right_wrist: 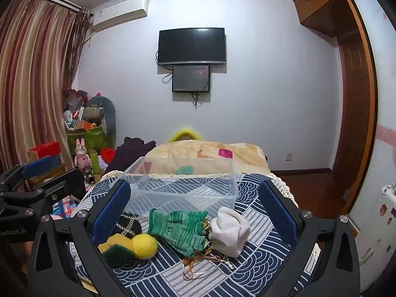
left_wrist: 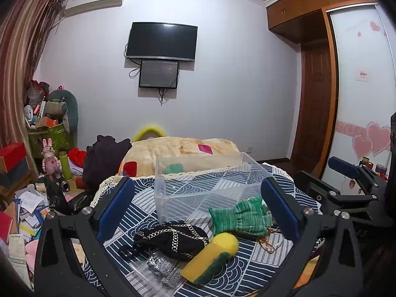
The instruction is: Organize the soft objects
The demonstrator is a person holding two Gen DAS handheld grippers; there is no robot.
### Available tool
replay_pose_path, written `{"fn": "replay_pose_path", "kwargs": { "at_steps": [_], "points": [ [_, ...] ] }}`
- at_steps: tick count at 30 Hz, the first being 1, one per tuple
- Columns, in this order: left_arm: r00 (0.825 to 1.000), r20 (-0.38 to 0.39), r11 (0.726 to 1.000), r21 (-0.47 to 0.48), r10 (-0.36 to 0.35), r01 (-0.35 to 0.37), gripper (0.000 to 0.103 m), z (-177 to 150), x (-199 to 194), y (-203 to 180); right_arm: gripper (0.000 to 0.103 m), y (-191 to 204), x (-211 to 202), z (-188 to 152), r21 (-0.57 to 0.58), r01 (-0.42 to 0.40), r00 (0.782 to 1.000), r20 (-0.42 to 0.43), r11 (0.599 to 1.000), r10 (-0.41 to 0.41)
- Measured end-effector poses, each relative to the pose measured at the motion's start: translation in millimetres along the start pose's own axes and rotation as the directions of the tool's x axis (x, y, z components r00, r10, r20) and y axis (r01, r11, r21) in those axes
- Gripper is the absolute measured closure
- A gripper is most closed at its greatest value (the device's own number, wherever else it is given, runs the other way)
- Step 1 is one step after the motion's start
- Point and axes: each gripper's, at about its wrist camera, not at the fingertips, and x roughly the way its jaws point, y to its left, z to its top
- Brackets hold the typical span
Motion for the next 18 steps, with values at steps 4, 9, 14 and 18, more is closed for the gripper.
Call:
{"fn": "replay_pose_path", "kwargs": {
  "at_steps": [4,9,14,18],
  "points": [
    [1.000,-0.001,1.000,0.001,-0.001,0.001,0.000,-0.3,0.4,-1.0,0.000,0.3,-0.9,1.4,0.004,0.000,1.000,0.001,1.000,0.000],
    [1.000,0.000,1.000,0.007,-0.003,0.003,0.000,-0.1,0.4,-2.7,0.000,-0.2,-1.0,1.2,0.005,0.000,1.000,0.001,1.000,0.000],
    [1.000,-0.001,1.000,0.002,-0.009,0.009,0.000,-0.3,2.4,-3.6,0.000,-0.7,-2.1,1.3,0.006,0.001,1.000,0.005,1.000,-0.001],
    [1.000,-0.001,1.000,-0.006,-0.018,0.018,0.000,-0.6,2.5,-3.1,0.000,-0.5,-3.4,1.6,0.006,0.002,1.000,0.009,1.000,-0.002]
  ]
}}
